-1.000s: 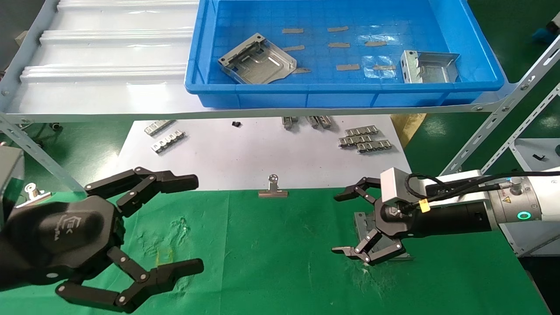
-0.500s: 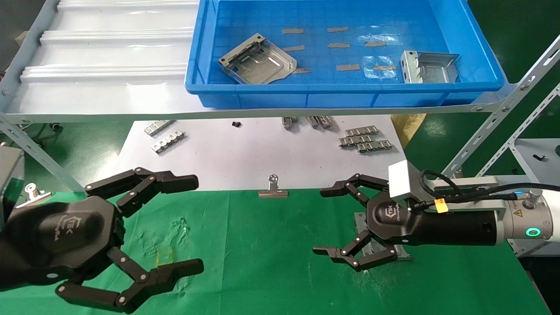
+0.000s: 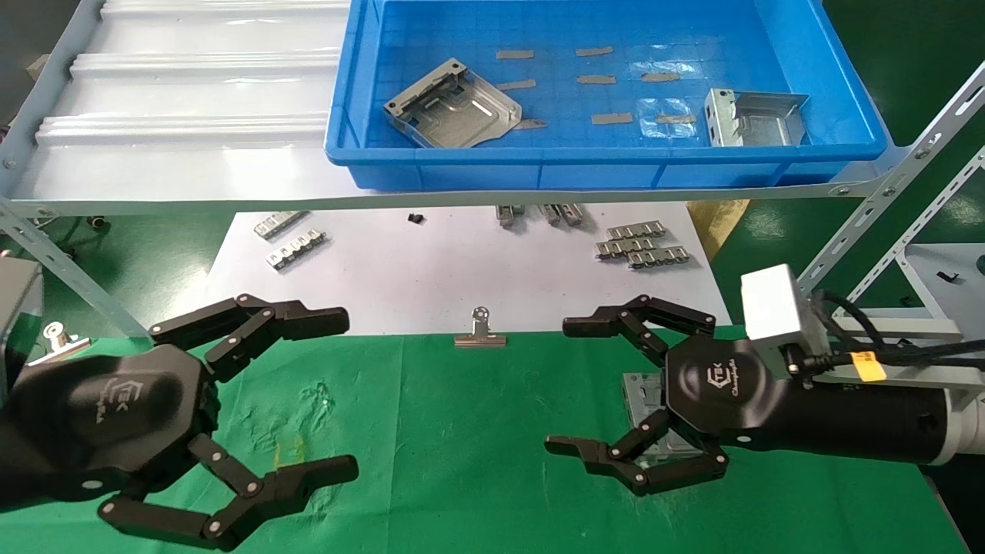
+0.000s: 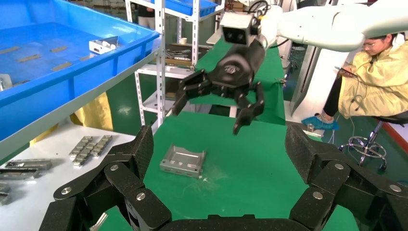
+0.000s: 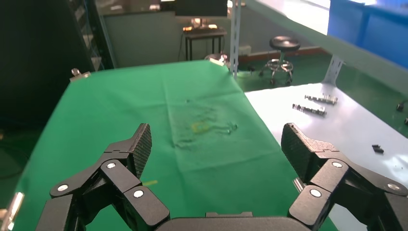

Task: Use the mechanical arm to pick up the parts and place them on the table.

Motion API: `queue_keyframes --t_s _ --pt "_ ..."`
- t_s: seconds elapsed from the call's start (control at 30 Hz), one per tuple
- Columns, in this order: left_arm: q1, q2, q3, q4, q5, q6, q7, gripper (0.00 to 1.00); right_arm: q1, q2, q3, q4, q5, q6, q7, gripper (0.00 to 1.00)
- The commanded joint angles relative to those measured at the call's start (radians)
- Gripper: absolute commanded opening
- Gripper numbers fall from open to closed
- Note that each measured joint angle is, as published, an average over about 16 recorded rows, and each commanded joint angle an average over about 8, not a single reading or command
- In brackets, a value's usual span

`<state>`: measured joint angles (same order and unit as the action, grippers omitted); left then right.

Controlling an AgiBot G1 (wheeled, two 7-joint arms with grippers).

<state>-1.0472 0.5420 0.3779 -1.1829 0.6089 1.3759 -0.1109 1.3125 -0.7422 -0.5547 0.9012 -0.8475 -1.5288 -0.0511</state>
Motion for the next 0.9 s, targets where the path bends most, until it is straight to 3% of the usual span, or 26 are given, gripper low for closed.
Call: queue_keyframes --t_s 0.03,0.6,0.9 --pt "0.0 0.0 0.0 0.0 0.0 0.0 0.0 1.0 -0.025 0.014 0.029 0.04 0.012 0.004 0.025 1.0" --pt "0.0 0.0 0.0 0.0 0.0 0.0 0.0 1.0 -0.229 0.126 0.265 0.369 0.113 0.031 0.229 1.0" --pt "0.0 0.0 0.0 0.0 0.0 0.0 0.0 1.0 -0.26 0.143 0.301 0.418 0.13 0.035 0.251 1.0"
